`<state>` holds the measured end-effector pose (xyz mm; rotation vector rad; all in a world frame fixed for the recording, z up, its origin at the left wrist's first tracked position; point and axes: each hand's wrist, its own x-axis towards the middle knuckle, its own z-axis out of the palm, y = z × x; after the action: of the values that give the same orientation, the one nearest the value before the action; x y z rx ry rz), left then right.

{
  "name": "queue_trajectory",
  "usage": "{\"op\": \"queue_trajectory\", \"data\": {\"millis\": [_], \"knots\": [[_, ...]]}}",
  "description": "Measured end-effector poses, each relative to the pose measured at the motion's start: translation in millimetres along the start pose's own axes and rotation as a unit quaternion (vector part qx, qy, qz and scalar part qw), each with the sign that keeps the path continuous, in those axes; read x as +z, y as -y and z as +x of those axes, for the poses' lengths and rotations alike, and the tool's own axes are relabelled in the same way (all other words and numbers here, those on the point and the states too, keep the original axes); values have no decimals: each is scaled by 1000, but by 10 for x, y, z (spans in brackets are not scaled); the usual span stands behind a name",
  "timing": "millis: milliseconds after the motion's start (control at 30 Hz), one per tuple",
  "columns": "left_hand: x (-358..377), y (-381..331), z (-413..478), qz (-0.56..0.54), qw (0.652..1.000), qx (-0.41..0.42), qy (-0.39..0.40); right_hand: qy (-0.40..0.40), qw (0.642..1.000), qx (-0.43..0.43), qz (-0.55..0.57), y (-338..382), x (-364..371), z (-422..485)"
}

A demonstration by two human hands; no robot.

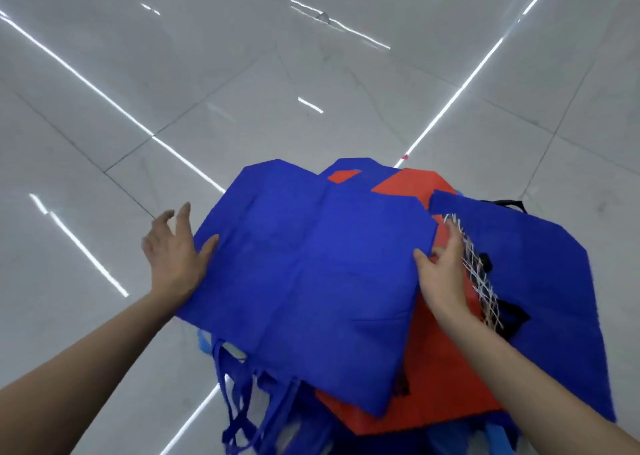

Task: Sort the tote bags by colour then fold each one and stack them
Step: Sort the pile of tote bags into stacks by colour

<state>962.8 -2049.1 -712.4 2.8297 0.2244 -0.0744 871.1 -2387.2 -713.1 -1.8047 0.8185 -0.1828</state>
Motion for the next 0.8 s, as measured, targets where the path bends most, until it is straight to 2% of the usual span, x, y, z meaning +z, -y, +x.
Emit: {"op": "queue_trajectory", "data": {"millis": [67, 100, 233, 267, 300, 333, 367, 400, 467, 500, 567, 633, 733, 800], "knots": [[8, 114, -69, 7, 999, 25, 31, -31, 996, 62, 55, 36, 353, -169], [39, 130, -124, 1, 998, 29, 55, -10, 994, 84, 72, 21, 535, -285], [274, 99, -417, -34, 989, 22, 145, 168, 968, 172, 73, -80, 1095, -743], [350, 103, -497, -31, 984, 26, 172, 192, 970, 147, 28, -117, 1154, -814], [421, 124, -566, -23, 979, 28, 200, 203, 975, 85, -36, -150, 1189, -840], [498, 171, -615, -15, 974, 26, 224, 200, 974, -8, -109, -189, 1197, -825], [574, 254, -644, -9, 970, 17, 244, 195, 958, -115, -177, -201, 1177, -791], [651, 359, -655, -8, 967, 6, 256, 187, 924, -225, -246, -204, 1152, -729], [802, 614, -653, -6, 965, -4, 264, 156, 819, -395, -386, -251, 1122, -578], [872, 746, -646, -5, 966, 1, 260, 147, 784, -405, -447, -259, 1124, -543], [980, 995, -613, -7, 970, 34, 240, 159, 774, -317, -524, -280, 1185, -501], [989, 1218, -547, -4, 970, 90, 227, 224, 770, -231, -551, -376, 1264, -509], [873, 1552, -395, 61, 952, 169, 247, 259, 758, -247, -546, -518, 1340, -496], [742, 1694, -289, 88, 939, 187, 274, 271, 751, -273, -537, -546, 1341, -451]]}}
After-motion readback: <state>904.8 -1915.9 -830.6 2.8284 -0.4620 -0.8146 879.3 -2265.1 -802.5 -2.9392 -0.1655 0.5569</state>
